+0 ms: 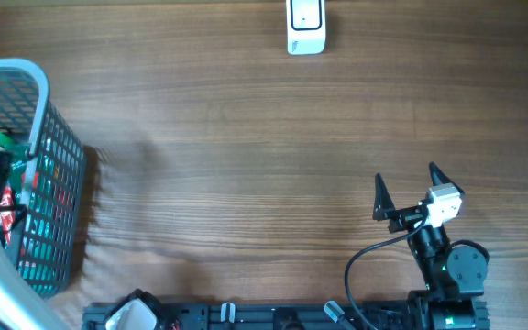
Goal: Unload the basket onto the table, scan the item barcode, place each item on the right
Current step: 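Move the left gripper over the basket and lower toward the items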
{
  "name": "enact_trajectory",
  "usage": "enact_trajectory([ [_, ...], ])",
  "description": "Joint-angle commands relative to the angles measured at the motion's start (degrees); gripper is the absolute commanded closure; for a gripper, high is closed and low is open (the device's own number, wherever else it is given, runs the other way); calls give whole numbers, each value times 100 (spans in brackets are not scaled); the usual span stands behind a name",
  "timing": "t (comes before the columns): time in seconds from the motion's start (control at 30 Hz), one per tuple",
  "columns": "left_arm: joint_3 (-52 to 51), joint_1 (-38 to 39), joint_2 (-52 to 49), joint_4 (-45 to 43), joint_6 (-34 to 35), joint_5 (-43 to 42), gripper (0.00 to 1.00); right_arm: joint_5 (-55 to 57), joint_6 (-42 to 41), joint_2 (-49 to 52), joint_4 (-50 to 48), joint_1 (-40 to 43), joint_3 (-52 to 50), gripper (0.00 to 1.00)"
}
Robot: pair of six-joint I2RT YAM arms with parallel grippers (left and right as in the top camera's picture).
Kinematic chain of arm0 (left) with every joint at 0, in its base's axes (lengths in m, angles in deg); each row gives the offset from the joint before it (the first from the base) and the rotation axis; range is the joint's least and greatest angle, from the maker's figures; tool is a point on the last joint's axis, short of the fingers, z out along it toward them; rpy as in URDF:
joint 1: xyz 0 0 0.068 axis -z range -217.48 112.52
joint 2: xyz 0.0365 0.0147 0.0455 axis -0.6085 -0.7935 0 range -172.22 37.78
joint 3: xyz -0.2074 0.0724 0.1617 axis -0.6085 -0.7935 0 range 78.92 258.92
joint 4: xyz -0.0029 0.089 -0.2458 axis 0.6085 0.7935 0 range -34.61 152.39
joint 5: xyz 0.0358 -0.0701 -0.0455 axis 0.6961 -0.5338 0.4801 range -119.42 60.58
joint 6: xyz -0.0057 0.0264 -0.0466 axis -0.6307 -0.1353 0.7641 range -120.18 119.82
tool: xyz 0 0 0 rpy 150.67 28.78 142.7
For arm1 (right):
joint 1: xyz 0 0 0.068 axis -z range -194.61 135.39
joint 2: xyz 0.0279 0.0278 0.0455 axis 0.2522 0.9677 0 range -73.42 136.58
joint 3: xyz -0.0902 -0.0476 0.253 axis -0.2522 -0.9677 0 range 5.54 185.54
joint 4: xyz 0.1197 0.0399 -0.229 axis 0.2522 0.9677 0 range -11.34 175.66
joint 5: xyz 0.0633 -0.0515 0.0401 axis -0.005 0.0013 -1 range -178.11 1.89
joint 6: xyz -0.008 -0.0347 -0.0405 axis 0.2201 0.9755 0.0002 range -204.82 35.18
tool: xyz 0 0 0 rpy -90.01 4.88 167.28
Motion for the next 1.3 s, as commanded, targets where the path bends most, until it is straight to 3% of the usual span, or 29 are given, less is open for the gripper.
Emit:
enact_trajectory([
  [0.0, 66, -352, -92, 83, 205, -409, 0, 103, 96, -31, -17, -24, -7, 0],
  [0.5, 66, -459, -114, -542, 186, -551, 0, 103, 98, -31, -17, -24, -7, 0],
  [0.83, 63, -957, -1587, -487, 503, -525, 0, 103, 98, -31, -17, -24, -4, 0],
  [1.0, -345, -1075, -2184, -699, 210, 212, 1, 103, 98, -31, -17, -24, -7, 0],
  [1.27, -2433, -1075, -2232, -2916, -1528, 168, 1, 103, 98, -31, -17, -24, -7, 0],
])
